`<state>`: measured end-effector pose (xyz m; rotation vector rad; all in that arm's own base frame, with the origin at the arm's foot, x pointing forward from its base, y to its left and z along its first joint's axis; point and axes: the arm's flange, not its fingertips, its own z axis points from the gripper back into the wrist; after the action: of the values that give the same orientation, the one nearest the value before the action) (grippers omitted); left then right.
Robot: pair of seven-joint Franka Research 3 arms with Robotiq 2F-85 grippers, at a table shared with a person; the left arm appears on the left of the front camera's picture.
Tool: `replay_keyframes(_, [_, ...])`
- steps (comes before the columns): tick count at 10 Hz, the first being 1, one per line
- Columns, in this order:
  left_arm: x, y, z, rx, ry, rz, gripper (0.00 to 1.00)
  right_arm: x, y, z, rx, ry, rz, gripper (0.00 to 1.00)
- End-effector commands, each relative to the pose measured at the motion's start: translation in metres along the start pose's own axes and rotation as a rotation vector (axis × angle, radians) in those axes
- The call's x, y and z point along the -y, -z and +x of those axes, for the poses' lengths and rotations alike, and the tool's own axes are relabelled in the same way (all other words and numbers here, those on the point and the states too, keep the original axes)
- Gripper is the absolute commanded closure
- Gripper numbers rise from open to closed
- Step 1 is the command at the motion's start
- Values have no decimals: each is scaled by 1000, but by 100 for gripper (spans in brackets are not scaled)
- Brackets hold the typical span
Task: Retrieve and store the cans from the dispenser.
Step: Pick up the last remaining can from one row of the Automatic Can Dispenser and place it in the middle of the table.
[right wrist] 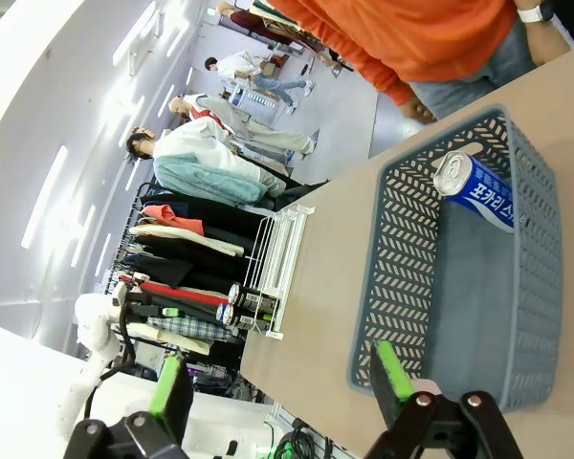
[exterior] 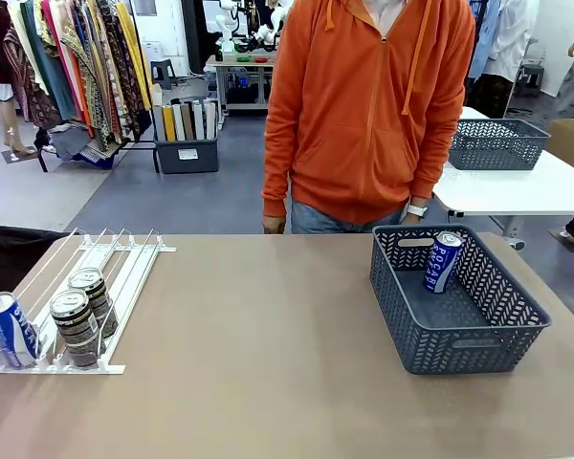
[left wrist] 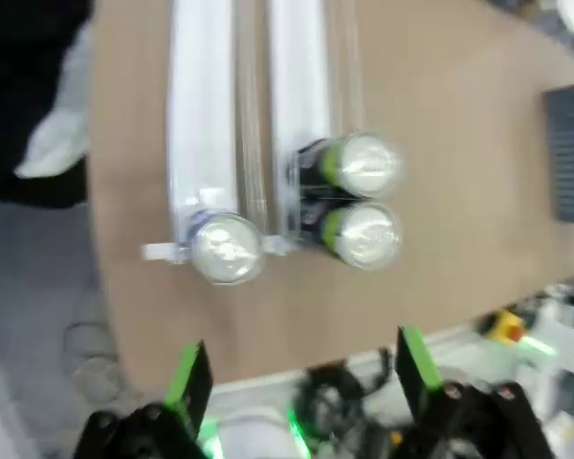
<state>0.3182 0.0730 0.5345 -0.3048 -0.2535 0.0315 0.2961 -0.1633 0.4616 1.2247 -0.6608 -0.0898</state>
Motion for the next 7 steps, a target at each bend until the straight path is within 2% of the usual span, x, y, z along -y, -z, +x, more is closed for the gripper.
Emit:
replay_keyframes(1, [2,19,0,-116,-5,356,0,-2,3,3,24,-9,22,0])
replay_keyframes(2, [5,22,2,-130,41,367,0,-2,3,3,24,-9,22,0])
replay_keyframes(3, [8,24,6,-95,36,374,0,-2,3,3,24,-9,22,0])
replay_keyframes(4, [14,16,5,-61,25,297,0,-2,3,3,24,-9,22,0])
replay_keyframes(7, [14,16,5,-61,25,297,0,-2,3,3,24,-9,22,0])
